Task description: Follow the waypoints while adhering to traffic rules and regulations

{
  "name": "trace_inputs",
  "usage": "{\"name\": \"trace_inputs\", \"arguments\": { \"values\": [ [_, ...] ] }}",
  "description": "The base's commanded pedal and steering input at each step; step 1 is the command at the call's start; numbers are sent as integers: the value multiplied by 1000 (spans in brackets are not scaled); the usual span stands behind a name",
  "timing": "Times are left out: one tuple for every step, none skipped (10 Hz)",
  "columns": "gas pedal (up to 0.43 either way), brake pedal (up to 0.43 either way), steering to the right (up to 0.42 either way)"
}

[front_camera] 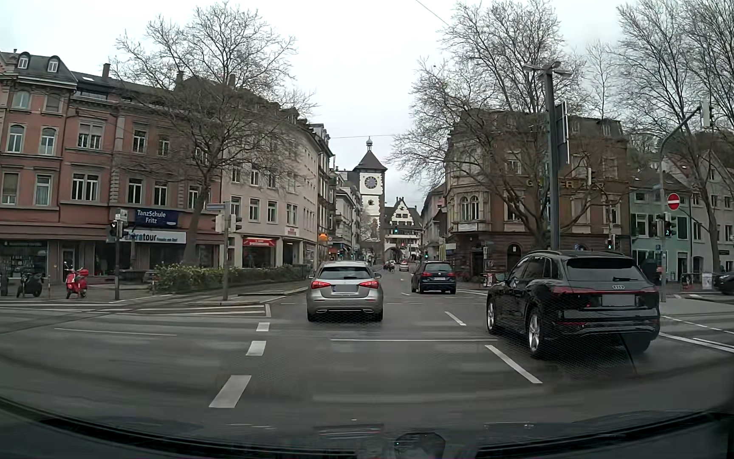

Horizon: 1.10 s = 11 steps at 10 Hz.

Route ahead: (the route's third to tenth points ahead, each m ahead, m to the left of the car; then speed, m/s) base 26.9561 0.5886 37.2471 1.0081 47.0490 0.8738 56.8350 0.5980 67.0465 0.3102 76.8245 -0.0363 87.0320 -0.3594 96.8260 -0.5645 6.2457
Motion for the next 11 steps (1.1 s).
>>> {"name": "trace_inputs", "arguments": {
  "values": [
    [157, 0, -50],
    [157, 0, -51],
    [157, 0, -51],
    [157, 0, -51],
    [157, 0, -49],
    [157, 0, -45],
    [157, 0, -44],
    [177, 0, -43],
    [177, 0, -38],
    [177, 0, -33],
    [177, 0, -29]
  ]
}}
